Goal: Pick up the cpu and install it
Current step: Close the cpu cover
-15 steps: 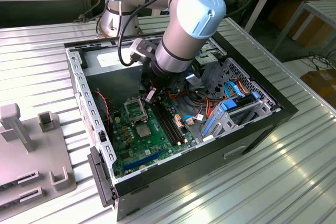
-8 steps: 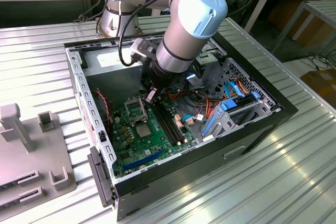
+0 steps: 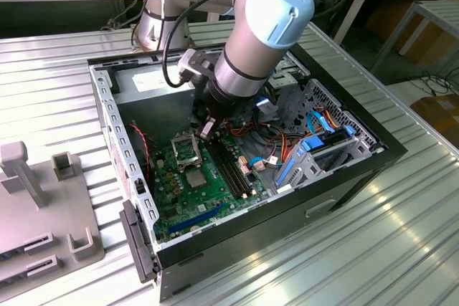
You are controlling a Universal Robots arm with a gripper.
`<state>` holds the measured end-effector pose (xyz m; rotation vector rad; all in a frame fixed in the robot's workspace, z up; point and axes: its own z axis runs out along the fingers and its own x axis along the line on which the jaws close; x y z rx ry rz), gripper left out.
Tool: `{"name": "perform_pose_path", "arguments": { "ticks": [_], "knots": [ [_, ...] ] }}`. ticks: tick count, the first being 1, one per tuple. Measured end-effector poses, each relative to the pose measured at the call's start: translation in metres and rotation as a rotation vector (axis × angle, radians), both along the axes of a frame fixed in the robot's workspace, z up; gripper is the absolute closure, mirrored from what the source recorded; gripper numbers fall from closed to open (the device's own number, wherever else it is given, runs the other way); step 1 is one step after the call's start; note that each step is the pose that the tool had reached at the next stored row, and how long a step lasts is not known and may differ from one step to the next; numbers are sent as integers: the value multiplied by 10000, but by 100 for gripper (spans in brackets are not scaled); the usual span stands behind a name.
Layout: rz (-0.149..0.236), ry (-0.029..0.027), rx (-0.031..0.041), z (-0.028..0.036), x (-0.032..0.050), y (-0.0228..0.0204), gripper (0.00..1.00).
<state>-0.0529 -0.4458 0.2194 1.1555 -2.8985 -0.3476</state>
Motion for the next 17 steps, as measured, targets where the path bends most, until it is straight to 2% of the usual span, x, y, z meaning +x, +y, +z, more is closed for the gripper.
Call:
{"name": "perform_pose_path", "arguments": {
  "ticks": [10,14,17],
  "knots": [
    [2,3,0,83,-1,-8,89],
    [4,4,-7,77,0,-11,89],
    [3,5,-7,30,9,-13,89]
  ]
}}
